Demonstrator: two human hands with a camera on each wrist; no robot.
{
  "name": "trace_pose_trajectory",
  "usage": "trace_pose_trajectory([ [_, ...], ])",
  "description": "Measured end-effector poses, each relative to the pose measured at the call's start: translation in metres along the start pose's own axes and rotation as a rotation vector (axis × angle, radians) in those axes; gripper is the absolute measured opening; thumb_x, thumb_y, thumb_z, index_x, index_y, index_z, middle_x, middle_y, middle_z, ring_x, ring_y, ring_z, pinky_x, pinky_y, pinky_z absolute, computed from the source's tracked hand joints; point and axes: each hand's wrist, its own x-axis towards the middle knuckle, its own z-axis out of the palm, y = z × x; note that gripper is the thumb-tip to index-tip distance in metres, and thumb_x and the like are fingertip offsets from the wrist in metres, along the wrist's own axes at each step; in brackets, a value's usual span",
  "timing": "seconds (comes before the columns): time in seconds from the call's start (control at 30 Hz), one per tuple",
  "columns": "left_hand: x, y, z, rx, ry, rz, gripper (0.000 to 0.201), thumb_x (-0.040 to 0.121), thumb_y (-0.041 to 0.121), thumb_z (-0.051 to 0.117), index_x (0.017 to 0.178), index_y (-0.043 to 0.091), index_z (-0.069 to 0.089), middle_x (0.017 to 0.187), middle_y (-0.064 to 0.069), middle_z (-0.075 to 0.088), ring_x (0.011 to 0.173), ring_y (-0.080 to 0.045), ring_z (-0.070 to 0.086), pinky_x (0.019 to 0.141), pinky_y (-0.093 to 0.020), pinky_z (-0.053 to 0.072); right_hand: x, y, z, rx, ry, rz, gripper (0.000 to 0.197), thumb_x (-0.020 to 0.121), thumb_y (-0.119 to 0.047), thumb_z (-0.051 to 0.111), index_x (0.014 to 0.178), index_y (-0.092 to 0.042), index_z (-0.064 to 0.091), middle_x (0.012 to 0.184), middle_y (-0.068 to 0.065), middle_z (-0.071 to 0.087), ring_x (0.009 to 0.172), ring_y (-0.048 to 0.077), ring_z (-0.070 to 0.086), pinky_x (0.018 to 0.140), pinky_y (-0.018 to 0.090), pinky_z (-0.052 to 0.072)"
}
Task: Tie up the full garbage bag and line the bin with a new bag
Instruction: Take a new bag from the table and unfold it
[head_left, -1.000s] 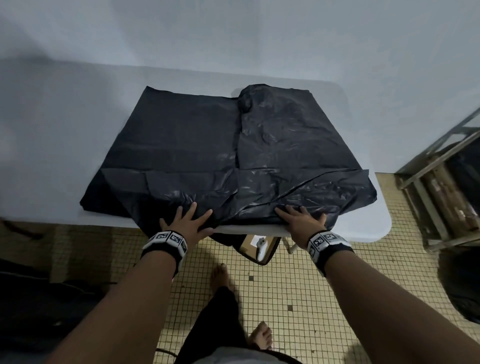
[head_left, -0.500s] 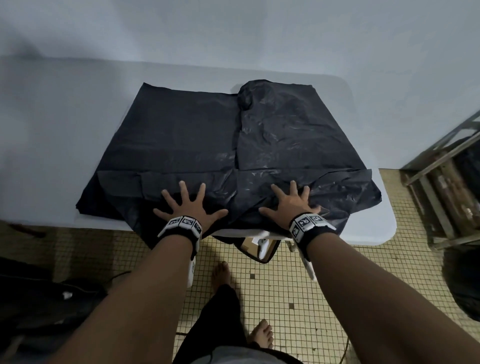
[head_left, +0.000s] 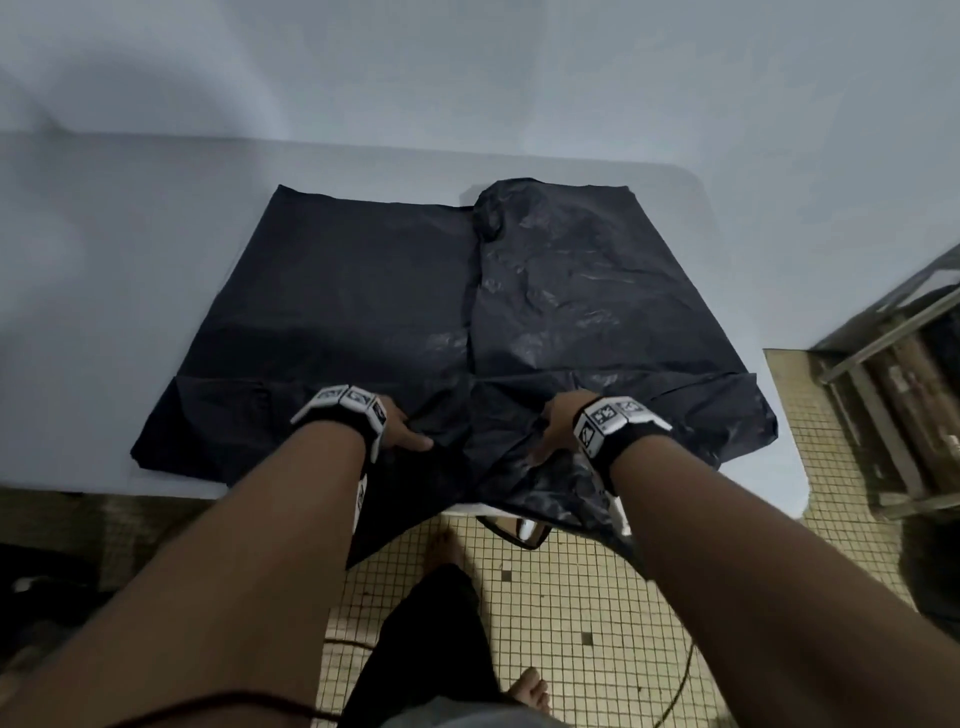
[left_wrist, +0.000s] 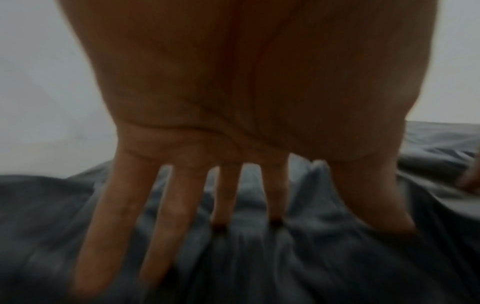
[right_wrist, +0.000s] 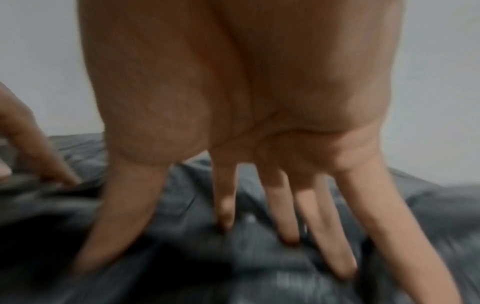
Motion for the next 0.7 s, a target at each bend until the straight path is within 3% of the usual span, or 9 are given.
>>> trace_pose_trajectory([
  [0.07,0.014,0.000,-0.038,0.065,0.015,0.027,0.077,0.078,0.077,0.060,0.130,0.021,0.066,0.135,-0.006,0.063,0.122,-0.026,0.059,0.106,-0.035,0.043,0.014,0.003,-0.035,-0.056,-0.062,0.023,0.072,0.023,-0.072,0.082,0.079,-0.027,0.078,0.075,-0.004,0.073,0.084,0.025,0.072,0.085,0.044,0.059],
  [0.1,0.023,0.000,-0.058,0.074,0.065,0.057,0.066,0.081,0.071,0.063,0.121,0.020,0.072,0.126,-0.006,0.069,0.114,-0.025,0.064,0.101,-0.033,0.047,0.021,0.004,-0.054,-0.034,-0.076,0.039,0.057,0.028,-0.067,0.085,0.067,-0.027,0.077,0.063,-0.005,0.069,0.076,0.024,0.073,0.081,0.044,0.060],
  [0.17,0.044,0.000,-0.099,0.054,0.200,0.126,0.048,0.087,0.059,0.065,0.115,0.021,0.075,0.122,-0.004,0.071,0.110,-0.025,0.065,0.094,-0.031,0.050,0.041,0.003,-0.095,0.022,0.021,0.015,0.043,0.054,-0.052,0.088,0.074,-0.015,0.077,0.061,-0.003,0.065,0.069,0.023,0.070,0.075,0.037,0.061],
  [0.23,0.070,-0.001,-0.138,0.035,0.314,0.168,0.050,0.091,0.052,0.065,0.129,0.021,0.066,0.134,-0.005,0.064,0.122,-0.028,0.059,0.100,-0.032,0.045,0.066,0.002,-0.138,0.020,0.251,-0.065,0.040,0.071,-0.045,0.082,0.091,-0.012,0.073,0.073,0.005,0.068,0.074,0.026,0.067,0.075,0.035,0.058],
  [0.33,0.120,-0.002,-0.188,-0.041,0.412,0.221,0.060,0.094,0.047,0.064,0.146,0.019,0.050,0.146,-0.007,0.054,0.132,-0.029,0.051,0.108,-0.034,0.039,0.107,0.002,-0.194,0.059,0.458,-0.157,0.047,0.084,-0.040,0.074,0.122,-0.016,0.064,0.117,0.011,0.068,0.110,0.032,0.062,0.094,0.039,0.052],
  [0.5,0.213,-0.007,-0.243,0.031,0.509,0.179,0.069,0.094,0.056,0.057,0.154,0.031,0.033,0.159,-0.002,0.037,0.150,-0.032,0.021,0.118,-0.052,0.027,0.185,0.006,-0.253,0.068,0.574,-0.171,0.072,0.088,-0.046,0.068,0.150,-0.025,0.037,0.148,0.011,0.046,0.139,0.033,0.036,0.111,0.051,0.037],
  [0.63,0.276,-0.014,-0.263,0.107,0.493,0.171,0.079,0.094,0.058,0.055,0.157,0.027,0.020,0.165,-0.002,0.020,0.153,-0.035,0.007,0.118,-0.057,0.023,0.230,0.007,-0.275,0.030,0.582,-0.195,0.085,0.085,-0.053,0.070,0.154,-0.030,0.026,0.159,0.005,0.031,0.149,0.028,0.019,0.116,0.058,0.026],
  [0.7,0.299,-0.018,-0.264,0.131,0.481,0.171,0.082,0.093,0.060,0.054,0.157,0.024,0.018,0.164,-0.004,0.021,0.152,-0.035,0.008,0.117,-0.058,0.020,0.247,0.007,-0.279,-0.018,0.529,-0.197,0.089,0.082,-0.055,0.072,0.155,-0.032,0.025,0.160,0.003,0.030,0.151,0.026,0.015,0.117,0.057,0.020],
])
